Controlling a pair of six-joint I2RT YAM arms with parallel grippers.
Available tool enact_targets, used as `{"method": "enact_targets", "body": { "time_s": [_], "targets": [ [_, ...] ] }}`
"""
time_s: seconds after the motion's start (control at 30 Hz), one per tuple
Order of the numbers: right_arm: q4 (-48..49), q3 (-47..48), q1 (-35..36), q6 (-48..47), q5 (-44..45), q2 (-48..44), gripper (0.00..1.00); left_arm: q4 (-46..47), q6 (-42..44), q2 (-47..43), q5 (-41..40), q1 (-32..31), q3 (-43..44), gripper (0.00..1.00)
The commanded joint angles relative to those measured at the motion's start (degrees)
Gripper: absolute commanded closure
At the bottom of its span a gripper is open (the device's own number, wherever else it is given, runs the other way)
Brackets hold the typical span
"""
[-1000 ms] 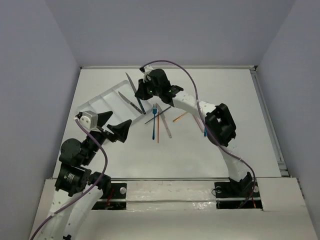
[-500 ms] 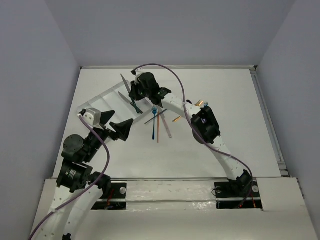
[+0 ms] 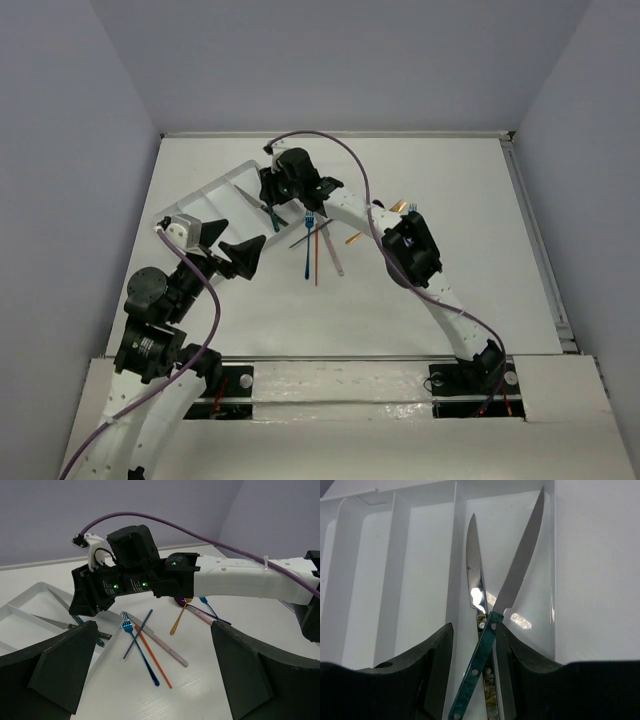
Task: Sort the eating utensils into containers
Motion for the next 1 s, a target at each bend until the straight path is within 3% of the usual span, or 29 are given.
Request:
{"method": "enact_targets", "body": {
  "time_s": [0.0,0.1,0.23,0.33,0.47,0.67,0.97],
  "targets": [
    [1.65,-2.58,0.37,-0.78,0.21,-7.21,0.54,2.89,-0.07,0.04,1.12,0.3,1.58,0.01],
    [4.02,-8.64,0.37,-0.7,1.7,-11.52,0.54,2.98,-0.07,-0.05,1.29,0.3,1.58,0.01],
    [9.2,-23.47,0.37,0.09,9.14,-25.02,0.57,2.98,-0.15,-0.4,1.55,0.3,1.49,0.01],
    [13.85,-39.73,0.37,1.59,12.95,-32.61,0.58,2.89,-0.24,-0.93,1.73,0.3,1.49,0.01],
    [9.92,-54.41,0.37,3.43,20.86,-39.48,0.56,2.89,-0.33,-1.19,2.26,0.3,1.4,0.01],
    [7.54,-64.8,0.9,5.81,21.13,-43.53,0.52,2.89,-0.42,-1.63,2.35,0.3,1.4,0.01],
    [4.99,-63.85,3.36,5.72,21.13,-39.67,0.51,2.98,-0.42,-1.63,2.35,0.3,1.23,0.01]
  ]
}}
